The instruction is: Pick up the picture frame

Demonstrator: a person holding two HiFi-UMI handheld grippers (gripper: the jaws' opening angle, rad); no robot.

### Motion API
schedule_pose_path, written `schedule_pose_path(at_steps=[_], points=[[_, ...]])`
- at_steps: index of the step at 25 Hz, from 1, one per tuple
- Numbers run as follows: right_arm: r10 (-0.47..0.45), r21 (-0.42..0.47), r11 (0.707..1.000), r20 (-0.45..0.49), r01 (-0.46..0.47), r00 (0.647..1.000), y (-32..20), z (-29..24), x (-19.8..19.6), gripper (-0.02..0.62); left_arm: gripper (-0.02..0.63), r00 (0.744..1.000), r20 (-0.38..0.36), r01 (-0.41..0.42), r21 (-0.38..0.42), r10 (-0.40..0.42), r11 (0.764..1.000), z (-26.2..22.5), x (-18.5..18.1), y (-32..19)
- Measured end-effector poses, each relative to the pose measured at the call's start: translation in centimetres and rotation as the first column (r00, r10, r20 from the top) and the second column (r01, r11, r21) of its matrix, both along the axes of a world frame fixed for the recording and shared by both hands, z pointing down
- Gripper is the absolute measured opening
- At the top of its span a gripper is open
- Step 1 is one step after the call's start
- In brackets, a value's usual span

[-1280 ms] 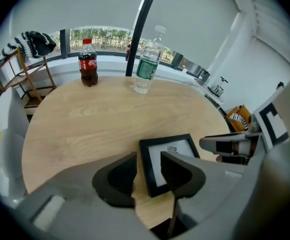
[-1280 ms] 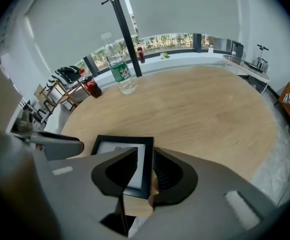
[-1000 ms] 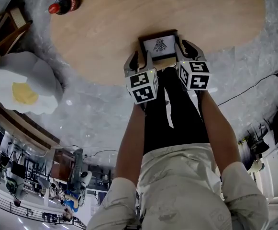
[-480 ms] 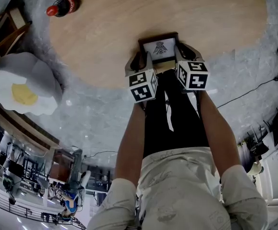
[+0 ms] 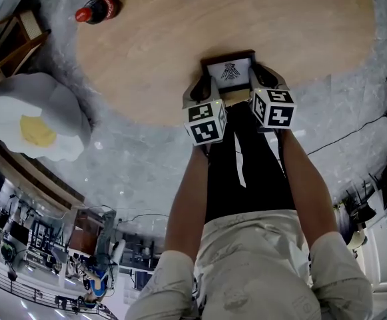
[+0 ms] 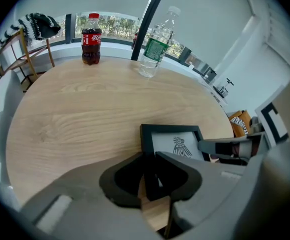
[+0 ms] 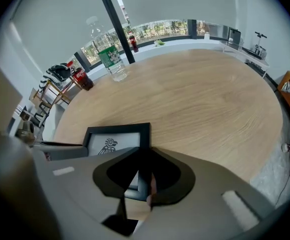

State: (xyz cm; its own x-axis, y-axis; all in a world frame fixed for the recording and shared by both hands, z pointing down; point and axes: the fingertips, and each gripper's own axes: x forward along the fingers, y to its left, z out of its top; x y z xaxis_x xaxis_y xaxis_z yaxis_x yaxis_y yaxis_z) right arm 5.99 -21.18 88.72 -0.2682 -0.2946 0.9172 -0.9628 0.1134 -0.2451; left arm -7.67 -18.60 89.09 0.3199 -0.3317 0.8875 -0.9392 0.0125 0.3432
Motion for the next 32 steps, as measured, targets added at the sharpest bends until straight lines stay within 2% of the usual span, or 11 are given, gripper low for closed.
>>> schedule_pose_path(at_steps=[9, 13, 17, 24, 32], points=[[0.005, -0.005, 1.000, -0.040, -0.006, 0.999, -0.2, 0.1, -0.1, 0.075, 0.089, 1.000, -0.012, -0.016, -0.007, 0.016, 1.000, -0.1, 0.0, -0.3], [-0.014, -0.006, 1.000, -0.055, 0.014, 0.998, -0.2, -0.2, -1.0, 0.071, 0.084, 1.000, 0.018, 0.000, 0.003, 0.000, 1.000, -0.5, -1.0, -0.5], [-0.021, 0.028, 0.999, -0.049, 0.022, 0.999, -0.3, -1.4, -2.4, 0.071, 0.083, 1.000, 0.016, 0.010, 0.024, -0.010, 1.000, -1.7, -2.4, -0.6], [-0.061, 0.128, 0.990, -0.029, 0.064, 0.998, -2.8, -5.9, -4.4, 0.070, 0.083, 0.998, 0.026, 0.053, 0.123, -0.056, 0.991, -6.3, -4.3, -2.5], [-0.105, 0.237, 0.966, -0.015, 0.106, 0.994, -5.2, -13.1, -4.7, 0.071, 0.081, 0.992, 0.033, 0.109, 0.230, -0.120, 0.967, -13.3, -4.5, -4.3]])
